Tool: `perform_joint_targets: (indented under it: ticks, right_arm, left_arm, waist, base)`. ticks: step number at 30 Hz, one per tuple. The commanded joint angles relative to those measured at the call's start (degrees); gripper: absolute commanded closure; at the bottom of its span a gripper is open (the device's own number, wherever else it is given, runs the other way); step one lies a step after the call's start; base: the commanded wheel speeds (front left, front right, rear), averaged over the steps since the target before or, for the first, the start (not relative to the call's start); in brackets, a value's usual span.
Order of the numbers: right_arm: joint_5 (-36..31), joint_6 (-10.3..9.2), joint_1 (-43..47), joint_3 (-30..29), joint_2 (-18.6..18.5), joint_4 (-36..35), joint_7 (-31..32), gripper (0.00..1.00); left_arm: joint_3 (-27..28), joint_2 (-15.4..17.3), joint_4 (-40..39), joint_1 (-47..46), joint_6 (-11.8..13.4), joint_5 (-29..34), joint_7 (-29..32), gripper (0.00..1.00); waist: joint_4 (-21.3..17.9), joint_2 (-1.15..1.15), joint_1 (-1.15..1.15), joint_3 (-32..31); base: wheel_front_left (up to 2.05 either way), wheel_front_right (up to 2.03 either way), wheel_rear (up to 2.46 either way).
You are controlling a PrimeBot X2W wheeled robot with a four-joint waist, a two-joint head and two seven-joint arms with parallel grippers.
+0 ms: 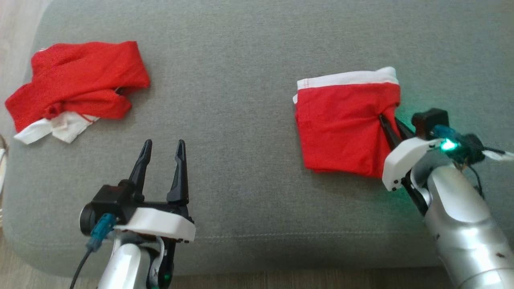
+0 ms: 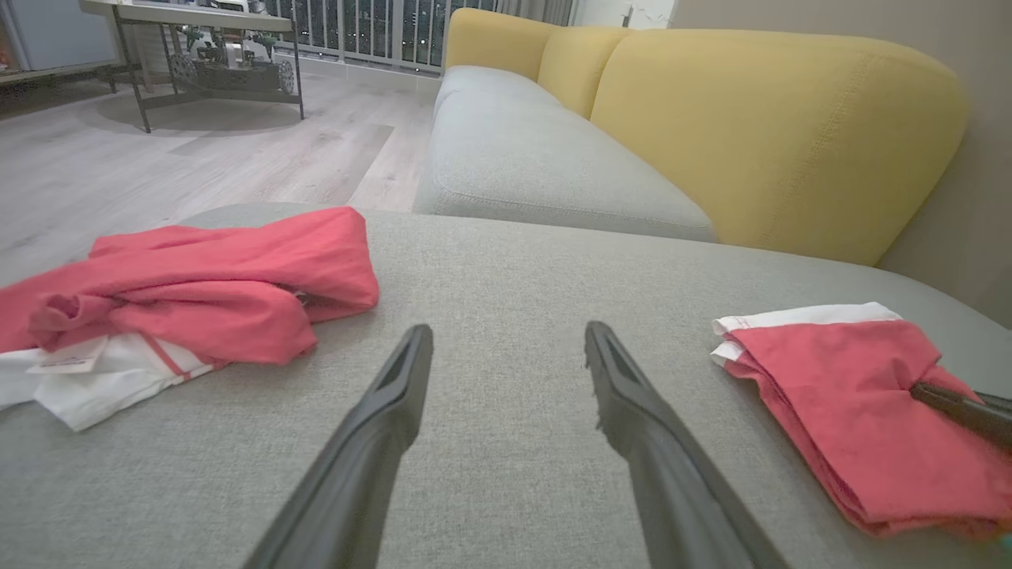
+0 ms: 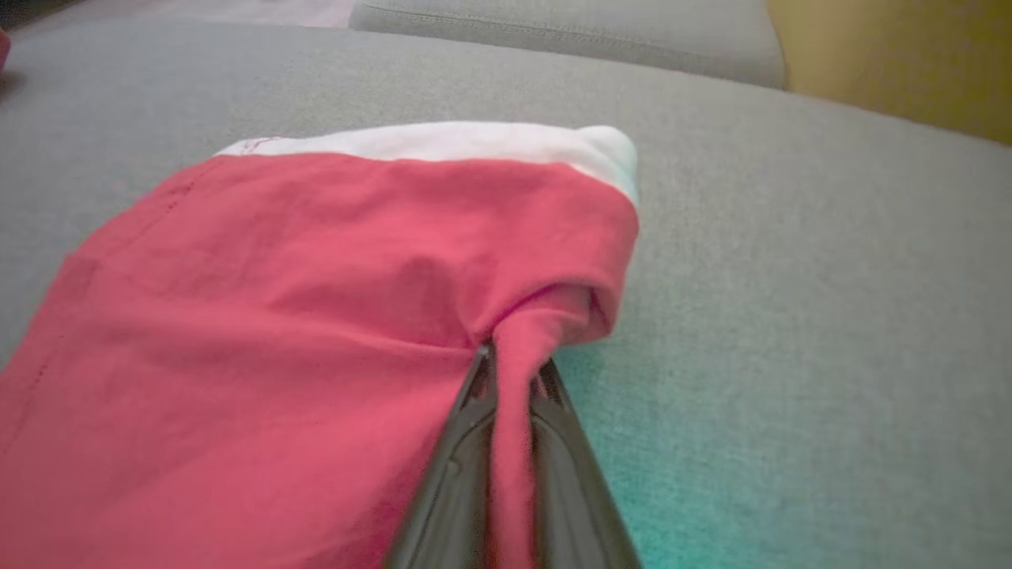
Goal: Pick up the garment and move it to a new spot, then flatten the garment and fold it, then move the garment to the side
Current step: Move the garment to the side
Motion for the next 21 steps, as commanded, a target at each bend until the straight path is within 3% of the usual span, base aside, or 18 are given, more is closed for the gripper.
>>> perform_joint_targets:
  ticks: [1,8,17,21]
  right_arm:
    - [-1.8,-0.01,-2.2,2.1,-0.7,-1.7,-0.9,1.0]
    - [-6.2,-0.01,-4.3,6.8,-5.2,-3.3,-0.7,1.0]
    - [-4.4,-0.01,-9.6,10.5,-12.5,-6.6,1.5,1.0]
    - [-3.4,-0.01,-11.6,10.7,-14.5,-8.0,2.1,1.0]
  left_arm:
    - [1.6,0.1,-2.2,-1.4,0.1,-0.2,-0.7,0.0]
    - [1.2,0.1,-1.5,-2.1,-1.0,2.4,-0.7,0.0]
    - [-1.6,1.1,-1.5,-8.1,-6.4,8.5,-0.7,0.0]
    - [-3.2,2.2,-1.4,-11.1,-7.7,9.8,-0.7,0.0]
  waist:
    - [-0.7,0.0,0.0,0.0]
    - [-4.2,0.0,0.0,0.6]
    - [-10.3,0.0,0.0,6.2]
    - [-12.7,0.0,0.0,8.7]
  base:
    - [0.0,0.0,0.0]
    - [0.0,0.0,0.0]
    - [0.0,0.0,0.0]
    - [0.0,0.0,0.0]
